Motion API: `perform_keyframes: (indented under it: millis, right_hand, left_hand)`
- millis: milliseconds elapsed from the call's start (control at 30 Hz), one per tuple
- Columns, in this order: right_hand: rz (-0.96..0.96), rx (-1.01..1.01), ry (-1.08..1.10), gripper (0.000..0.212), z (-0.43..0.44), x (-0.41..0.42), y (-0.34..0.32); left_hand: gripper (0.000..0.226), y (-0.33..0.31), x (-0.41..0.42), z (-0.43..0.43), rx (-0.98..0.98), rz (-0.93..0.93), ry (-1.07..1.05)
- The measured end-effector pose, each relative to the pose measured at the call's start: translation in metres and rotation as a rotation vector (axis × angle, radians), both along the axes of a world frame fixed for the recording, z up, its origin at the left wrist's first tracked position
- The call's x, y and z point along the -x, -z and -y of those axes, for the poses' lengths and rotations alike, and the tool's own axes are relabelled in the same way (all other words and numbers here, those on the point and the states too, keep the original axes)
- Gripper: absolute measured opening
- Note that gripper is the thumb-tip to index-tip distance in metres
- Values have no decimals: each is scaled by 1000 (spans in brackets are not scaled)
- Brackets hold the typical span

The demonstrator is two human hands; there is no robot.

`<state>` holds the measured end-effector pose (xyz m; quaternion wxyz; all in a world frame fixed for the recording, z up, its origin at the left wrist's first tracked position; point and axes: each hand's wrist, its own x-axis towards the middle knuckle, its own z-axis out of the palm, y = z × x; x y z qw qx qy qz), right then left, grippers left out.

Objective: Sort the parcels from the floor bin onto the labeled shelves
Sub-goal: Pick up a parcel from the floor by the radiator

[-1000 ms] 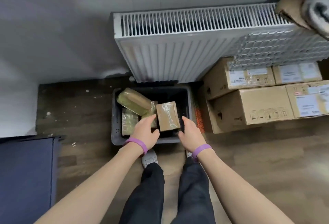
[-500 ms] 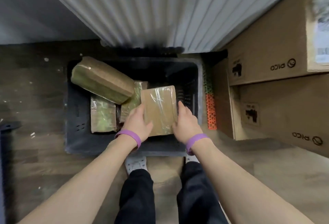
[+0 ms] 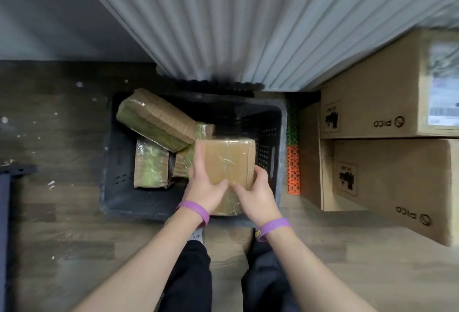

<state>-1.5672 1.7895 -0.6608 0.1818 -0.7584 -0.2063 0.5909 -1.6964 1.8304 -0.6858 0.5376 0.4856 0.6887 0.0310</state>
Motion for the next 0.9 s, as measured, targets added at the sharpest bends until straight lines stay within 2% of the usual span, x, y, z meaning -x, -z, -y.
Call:
perform_keyframes:
  millis: [133,233,300,400,467,633,667,733,800,900]
  right_hand:
    - [92,36,58,53,5,7,-89]
    - [111,-29,106,51,7,7,-172]
    - [72,-100,161,50,10,6,-225]
    - [16,-198,153,59,18,6,-292]
    - [2,-220,143,46,20,7,-330]
    - [57,-346,185,7,20,13,-400]
    - [40,-368,200,14,18,13,-410]
    - [-43,-361,260,35,14,10,-428]
    - [-85,-385,272,41,9,6,-440]
    - [-48,-469,204,35,0,4,-452]
  left_hand:
    - [104,-104,3,2,59,32,-50]
    - [93,-192,8,-5,37,74,-76]
    - [68,-249,12,-11,-17,105,-80]
    - [28,-325,14,-15,-36,156,-92]
    - [18,-368,14,-13,-49,171,-101]
    - [17,-442,23,2,-151,157,-193]
    - [24,-453,26,4,-137,192,-232]
    - [55,-474,31,6,-105,263,-271]
    - [78,-491,33,7,-125,263,-213]
    - [79,-514,35,4,-183,230,-138]
